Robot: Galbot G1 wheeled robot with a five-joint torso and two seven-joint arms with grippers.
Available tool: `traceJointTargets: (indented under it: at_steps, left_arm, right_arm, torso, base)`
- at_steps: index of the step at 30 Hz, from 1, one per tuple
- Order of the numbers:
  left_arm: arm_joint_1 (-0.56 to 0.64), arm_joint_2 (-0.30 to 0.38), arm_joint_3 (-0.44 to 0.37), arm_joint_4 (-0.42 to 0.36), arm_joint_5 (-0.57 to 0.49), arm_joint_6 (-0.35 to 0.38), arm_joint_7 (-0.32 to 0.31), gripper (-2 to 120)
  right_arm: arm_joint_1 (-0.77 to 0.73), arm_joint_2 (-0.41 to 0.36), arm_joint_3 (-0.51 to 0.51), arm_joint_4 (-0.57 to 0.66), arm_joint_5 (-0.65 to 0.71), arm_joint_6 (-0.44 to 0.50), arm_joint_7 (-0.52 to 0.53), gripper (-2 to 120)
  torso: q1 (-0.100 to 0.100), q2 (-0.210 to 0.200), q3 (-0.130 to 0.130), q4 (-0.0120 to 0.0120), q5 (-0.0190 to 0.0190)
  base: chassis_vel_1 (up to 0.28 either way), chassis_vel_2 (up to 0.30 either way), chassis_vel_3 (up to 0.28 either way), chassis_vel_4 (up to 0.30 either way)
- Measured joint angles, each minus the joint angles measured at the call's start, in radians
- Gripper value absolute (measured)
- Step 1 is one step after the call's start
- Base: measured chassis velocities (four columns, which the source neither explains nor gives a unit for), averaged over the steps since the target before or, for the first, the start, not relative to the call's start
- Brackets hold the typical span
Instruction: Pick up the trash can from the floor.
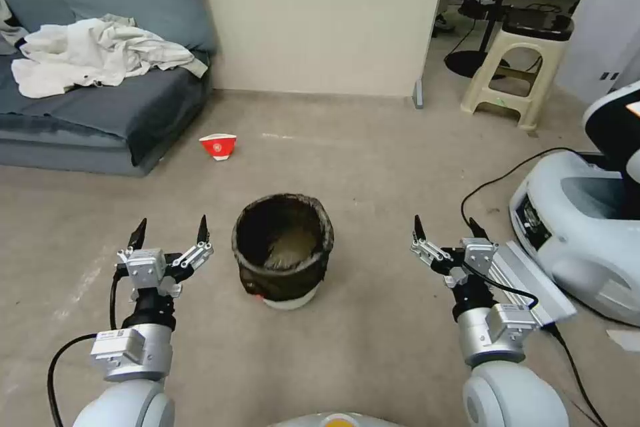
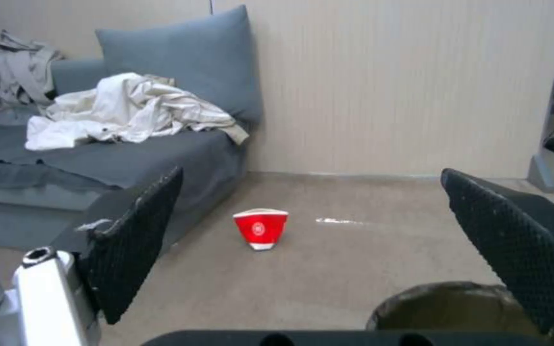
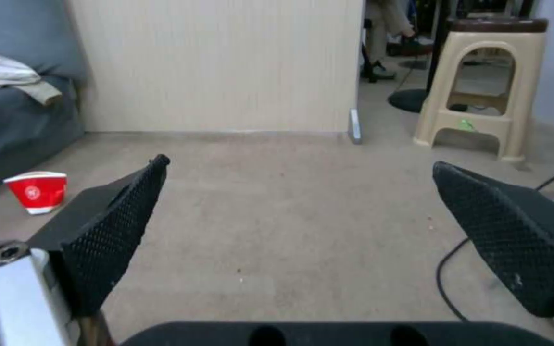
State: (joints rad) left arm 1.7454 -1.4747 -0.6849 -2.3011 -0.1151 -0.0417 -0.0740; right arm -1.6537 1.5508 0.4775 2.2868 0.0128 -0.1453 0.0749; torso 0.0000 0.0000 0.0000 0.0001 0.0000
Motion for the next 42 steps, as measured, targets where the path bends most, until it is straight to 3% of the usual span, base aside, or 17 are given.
traceJointTargets:
  at_steps: [8, 13, 16, 17, 20, 27, 32, 42]
  left_arm:
    - [-0.03, 0.027, 0.011, 0.022, -0.01, 0.03, 0.0, 100]
    - [-0.074, 0.069, 0.019, 0.039, -0.043, 0.106, 0.0, 100]
    - [-0.118, 0.108, 0.031, 0.047, -0.12, 0.246, -0.008, 100]
    - [-0.118, 0.108, 0.031, 0.047, -0.12, 0.246, -0.008, 100]
    - [-0.163, 0.139, 0.051, 0.07, -0.176, 0.37, -0.027, 100]
    - [-0.253, 0.162, 0.094, 0.137, -0.221, 0.501, -0.062, 100]
    - [-0.323, 0.172, 0.158, 0.188, -0.252, 0.584, -0.119, 100]
    - [-0.422, 0.116, 0.268, 0.273, -0.252, 0.757, -0.337, 100]
  right_arm:
    - [0.006, -0.001, -0.001, -0.007, -0.001, 0.0, 0.002, 100]
    - [0.008, -0.003, 0.002, -0.012, 0.0, 0.0, 0.01, 100]
    - [0.011, -0.003, 0.007, -0.019, 0.003, 0.0, 0.019, 100]
    - [0.011, -0.003, 0.007, -0.019, 0.003, 0.0, 0.019, 100]
    - [0.015, -0.003, 0.011, -0.026, 0.004, 0.0, 0.024, 100]
    - [0.029, -0.004, 0.013, -0.036, 0.004, -0.003, 0.036, 100]
    - [0.032, -0.005, 0.015, -0.043, 0.005, -0.005, 0.049, 100]
    - [0.043, -0.004, 0.024, -0.058, 0.008, 0.011, 0.063, 100]
  torso:
    - [0.0, 0.0, 0.0, 0.0, -0.0001]
    - [0.0, 0.0, 0.0, 0.0, 0.0]
    - [0.0, 0.0, 0.0, -0.0001, 0.0001]
    - [0.0, 0.0, 0.0, -0.0001, 0.0001]
    - [0.0, 0.0, 0.0, -0.0001, 0.0]
    - [0.0, 0.0, 0.0, 0.0, 0.0]
    - [0.0, 0.0, 0.0, -0.0001, 0.0001]
    - [0.0, 0.0, 0.0, -0.0001, 0.0001]
  base:
    - [-0.139, 0.123, 0.143, -0.105]
    - [0.025, -0.033, -0.026, 0.016]
    - [0.0, 0.0, 0.0, 0.0]
    - [0.0, 0.0, 0.0, 0.0]
    - [0.0, 0.0, 0.0, 0.0]
    - [0.0, 0.0, 0.0, 0.0]
    - [0.0, 0.0, 0.0, 0.0]
    - [0.0, 0.0, 0.0, 0.0]
